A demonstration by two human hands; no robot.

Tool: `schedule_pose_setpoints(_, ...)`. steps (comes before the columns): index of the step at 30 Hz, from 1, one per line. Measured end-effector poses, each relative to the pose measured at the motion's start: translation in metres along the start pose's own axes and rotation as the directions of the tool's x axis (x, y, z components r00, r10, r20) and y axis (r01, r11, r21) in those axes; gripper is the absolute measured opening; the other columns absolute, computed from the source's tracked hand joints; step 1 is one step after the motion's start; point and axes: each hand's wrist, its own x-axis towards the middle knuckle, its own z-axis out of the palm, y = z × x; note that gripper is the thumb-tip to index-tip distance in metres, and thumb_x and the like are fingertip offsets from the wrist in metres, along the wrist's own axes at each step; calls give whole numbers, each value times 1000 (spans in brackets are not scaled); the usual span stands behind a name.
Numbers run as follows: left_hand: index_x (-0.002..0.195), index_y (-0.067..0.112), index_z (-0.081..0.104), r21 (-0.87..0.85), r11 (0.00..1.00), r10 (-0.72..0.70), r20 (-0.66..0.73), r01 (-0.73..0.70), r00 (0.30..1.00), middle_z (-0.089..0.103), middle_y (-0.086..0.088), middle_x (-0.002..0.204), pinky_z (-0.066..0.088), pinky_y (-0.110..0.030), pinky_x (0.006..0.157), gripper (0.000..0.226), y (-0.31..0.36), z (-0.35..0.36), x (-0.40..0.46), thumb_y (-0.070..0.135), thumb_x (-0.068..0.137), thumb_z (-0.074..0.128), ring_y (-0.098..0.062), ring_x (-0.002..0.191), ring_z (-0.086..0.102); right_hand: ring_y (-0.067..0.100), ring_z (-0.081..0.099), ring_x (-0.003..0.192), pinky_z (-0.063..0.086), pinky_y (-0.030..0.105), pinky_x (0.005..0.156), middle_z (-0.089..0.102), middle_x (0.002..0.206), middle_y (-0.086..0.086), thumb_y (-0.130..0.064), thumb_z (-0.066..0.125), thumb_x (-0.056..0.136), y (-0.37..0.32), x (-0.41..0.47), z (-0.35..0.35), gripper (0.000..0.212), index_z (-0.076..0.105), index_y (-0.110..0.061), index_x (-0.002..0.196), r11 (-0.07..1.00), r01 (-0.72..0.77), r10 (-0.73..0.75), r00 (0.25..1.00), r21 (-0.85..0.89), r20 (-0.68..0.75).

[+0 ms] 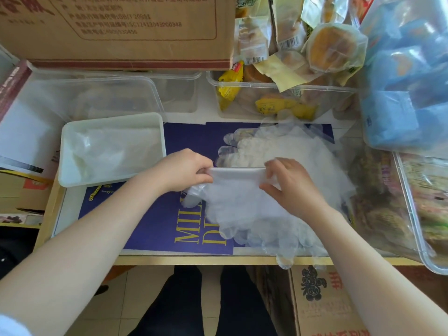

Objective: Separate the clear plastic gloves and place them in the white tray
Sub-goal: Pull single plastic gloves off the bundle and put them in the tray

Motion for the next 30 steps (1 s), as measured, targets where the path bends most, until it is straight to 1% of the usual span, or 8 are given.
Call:
schedule_pose_setpoints(3, 62, 23, 43, 71, 997, 41, -17, -40, 999, 47, 7, 60, 37, -31, 58, 32, 16, -7, -4, 34, 87, 59, -19, 66, 50, 33, 55, 116, 33, 47, 104, 66, 109, 12, -24, 68, 78, -41, 10, 5, 39, 58, -7, 112, 982, 149, -156, 986, -115, -58)
schedule_pose_setpoints(6, 67, 24, 48, 97, 993, 78, -76, -70, 994, 48, 7, 62, 34, -29, 58, 27, 27, -16, -8, 38, 86, 60, -19, 68, 51, 30, 66, 78, 50, 39, 77, 69, 76, 8, -31, 58, 82, -68, 22, 9, 23, 63, -10, 88, 970, 222, -227, 973, -96, -43)
schedule_pose_setpoints(12, 77, 25, 57, -129, 991, -55, -144, 37, 988, 58, 4, 68, 41, -30, 65, 12, 6, -37, -23, 22, 81, 69, -20, 70, 52, 20, 33, 57, 25, 29, 51, 34, 55, -3, -21, 62, 88, -61, 34, -6, 40, 34, -15, 60, 959, -80, 8, 967, 272, 255)
schedule_pose_setpoints(15, 99, 8, 58, -181, 983, -140, -657, 25, 741, 64, -4, 87, 38, -28, 74, 16, -3, -32, -23, 13, 85, 62, -25, 83, 56, 14, 27, 50, 21, 29, 48, 31, 53, -2, -16, 63, 85, -61, 37, -4, 46, 28, -16, 55, 865, -291, 214, 951, 409, 225)
schedule_pose_setpoints(17, 109, 4, 51, -266, 961, -154, -751, -81, 642, 57, -3, 105, 36, -20, 85, 28, 6, -19, -25, 18, 86, 55, -18, 98, 53, 15, 30, 52, 23, 30, 52, 34, 53, -1, -16, 62, 84, -61, 38, -1, 42, 32, -15, 55, 783, -382, 323, 924, 492, 203)
schedule_pose_setpoints(23, 114, 26, 22, -686, 726, -258, -335, -47, 906, 44, 5, 131, 29, 2, 86, 77, 27, 21, -27, 63, 59, 59, -1, 120, 42, 19, 52, 62, 42, 36, 59, 56, 67, 10, -11, 62, 87, -75, 40, 5, 19, 59, 5, 77, 465, -407, 402, 888, 786, 222)
schedule_pose_setpoints(27, 117, 30, 37, -932, 359, -214, -129, -45, 968, 70, 6, 103, 51, -27, 82, 66, 13, 14, -29, 31, 64, 76, -11, 98, 65, 21, 67, 72, 56, 33, 67, 70, 83, 10, -9, 56, 91, -77, 39, 0, 13, 66, -4, 98, 178, -413, 229, 900, 893, 371)
schedule_pose_setpoints(30, 109, 26, 49, -943, 305, -208, -199, -130, 958, 72, 5, 83, 53, -24, 69, 41, 11, 13, -32, 6, 78, 67, -10, 78, 68, 24, 65, 75, 53, 33, 71, 68, 87, 15, -9, 53, 93, -80, 40, 0, 17, 64, 0, 101, 104, -429, 223, 889, 897, 400)
